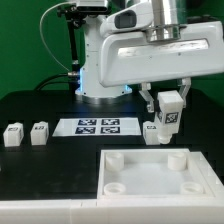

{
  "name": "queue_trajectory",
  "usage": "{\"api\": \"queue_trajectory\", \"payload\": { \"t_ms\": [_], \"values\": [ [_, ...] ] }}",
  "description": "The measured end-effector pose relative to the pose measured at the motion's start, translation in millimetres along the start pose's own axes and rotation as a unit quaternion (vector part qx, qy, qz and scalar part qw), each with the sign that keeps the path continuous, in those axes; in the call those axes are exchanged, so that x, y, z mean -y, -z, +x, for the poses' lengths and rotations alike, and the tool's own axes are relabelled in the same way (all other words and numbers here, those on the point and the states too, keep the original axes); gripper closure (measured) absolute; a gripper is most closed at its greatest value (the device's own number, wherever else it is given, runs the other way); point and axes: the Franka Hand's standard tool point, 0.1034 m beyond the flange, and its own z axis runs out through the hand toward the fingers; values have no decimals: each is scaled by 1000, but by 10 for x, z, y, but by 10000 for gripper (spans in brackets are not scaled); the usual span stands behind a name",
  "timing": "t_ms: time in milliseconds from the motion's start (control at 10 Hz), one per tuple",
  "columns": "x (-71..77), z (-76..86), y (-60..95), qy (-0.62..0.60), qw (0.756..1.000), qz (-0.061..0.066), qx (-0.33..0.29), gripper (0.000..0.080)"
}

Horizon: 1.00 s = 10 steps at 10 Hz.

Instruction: Assemble one leg

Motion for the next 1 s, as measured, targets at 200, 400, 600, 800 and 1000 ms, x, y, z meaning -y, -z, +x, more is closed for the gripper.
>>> {"api": "queue_trajectory", "payload": {
  "t_ms": [200, 400, 600, 800, 1000],
  "values": [
    [-102, 461, -92, 2, 998, -6, -60, 508],
    [-117, 532, -149, 1, 998, -5, -56, 508],
    [-119, 523, -157, 1, 998, -5, -55, 508],
    [-114, 507, -174, 1, 999, -4, -53, 508],
    [-51, 469, -283, 3, 999, 0, -47, 508]
  ]
}}
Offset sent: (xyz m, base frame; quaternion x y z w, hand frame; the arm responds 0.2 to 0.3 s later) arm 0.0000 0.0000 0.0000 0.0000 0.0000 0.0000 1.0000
